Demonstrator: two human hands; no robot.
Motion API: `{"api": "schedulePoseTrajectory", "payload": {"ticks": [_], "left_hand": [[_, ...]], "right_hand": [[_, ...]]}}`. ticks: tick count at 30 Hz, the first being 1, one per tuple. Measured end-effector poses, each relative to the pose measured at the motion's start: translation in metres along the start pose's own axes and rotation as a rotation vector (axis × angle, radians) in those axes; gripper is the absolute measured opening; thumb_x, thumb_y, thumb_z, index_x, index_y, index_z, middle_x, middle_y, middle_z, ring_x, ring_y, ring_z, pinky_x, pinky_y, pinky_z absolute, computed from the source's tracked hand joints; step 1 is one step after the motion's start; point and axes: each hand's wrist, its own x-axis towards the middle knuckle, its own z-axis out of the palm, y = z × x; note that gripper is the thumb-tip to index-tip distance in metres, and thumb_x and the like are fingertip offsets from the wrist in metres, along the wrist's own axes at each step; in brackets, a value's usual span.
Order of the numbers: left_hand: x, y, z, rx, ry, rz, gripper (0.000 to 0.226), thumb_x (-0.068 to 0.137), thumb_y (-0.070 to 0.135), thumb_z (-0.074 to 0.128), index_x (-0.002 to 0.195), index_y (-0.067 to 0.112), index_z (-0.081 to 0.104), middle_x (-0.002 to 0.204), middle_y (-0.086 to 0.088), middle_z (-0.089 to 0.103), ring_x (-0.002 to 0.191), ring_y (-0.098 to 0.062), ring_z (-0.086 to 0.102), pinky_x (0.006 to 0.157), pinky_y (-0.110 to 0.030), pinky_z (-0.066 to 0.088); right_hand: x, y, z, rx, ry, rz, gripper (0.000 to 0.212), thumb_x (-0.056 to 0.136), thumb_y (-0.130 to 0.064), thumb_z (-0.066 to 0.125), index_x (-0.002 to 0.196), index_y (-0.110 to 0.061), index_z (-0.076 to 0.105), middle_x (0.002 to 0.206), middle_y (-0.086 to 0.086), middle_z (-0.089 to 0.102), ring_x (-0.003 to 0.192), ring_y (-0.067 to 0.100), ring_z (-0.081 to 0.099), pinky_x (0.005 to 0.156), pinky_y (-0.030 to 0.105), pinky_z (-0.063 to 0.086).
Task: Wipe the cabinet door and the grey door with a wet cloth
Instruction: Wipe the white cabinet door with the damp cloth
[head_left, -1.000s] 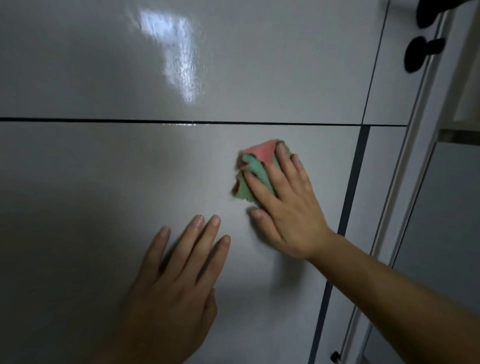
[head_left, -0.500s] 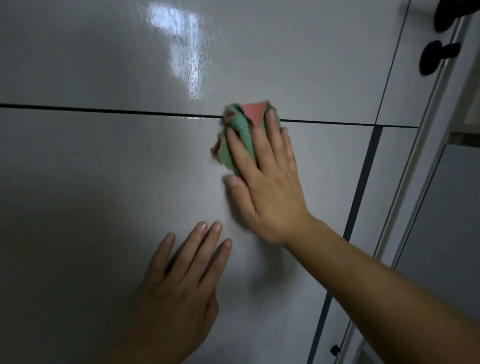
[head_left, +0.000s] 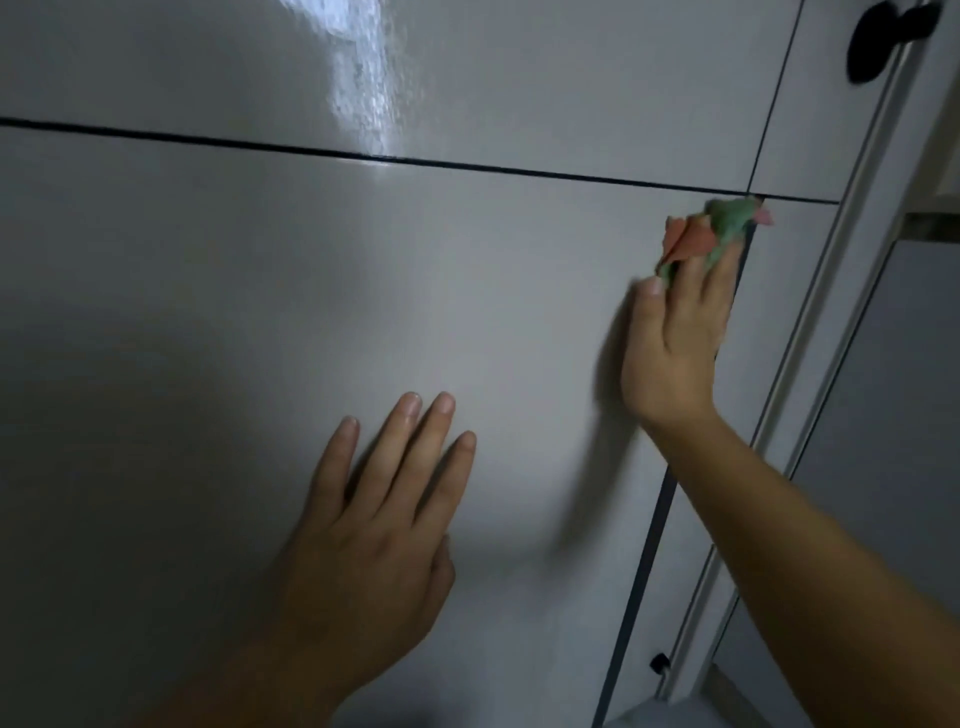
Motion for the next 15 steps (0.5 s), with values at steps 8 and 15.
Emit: {"api": "schedulePoseTrajectory", "payload": {"ticks": [8, 15], "left_hand": [[-0.012, 0.014, 0.011, 0.027, -0.069, 0.071, 0.079, 0.080, 0.034, 0.063, 0.153, 0.010, 0.044, 0.168, -0.017, 0.021, 0.155, -0.036, 0.021, 0.123, -0.061, 0.014], [-0.017, 0.027, 0.033, 0.075, -0.038, 0.076, 0.076, 0.084, 0.035, 0.054, 0.155, 0.009, 0.040, 0.169, -0.016, 0.017, 0.157, -0.035, 0.017, 0.124, -0.060, 0.008]], "right_hand": [[-0.151, 0.023, 0.022, -0.259, -0.337, -0.517, 0.070, 0.104, -0.050, 0.032, 0.159, -0.012, 0.015, 0.165, 0.020, 0.006, 0.155, 0.044, 0.001, 0.125, 0.055, 0.002], [-0.095, 0.079, 0.015, 0.030, 0.065, 0.007, 0.064, 0.106, -0.027, 0.029, 0.158, -0.003, -0.001, 0.164, 0.032, -0.004, 0.155, 0.045, 0.002, 0.121, 0.067, 0.012]]}}
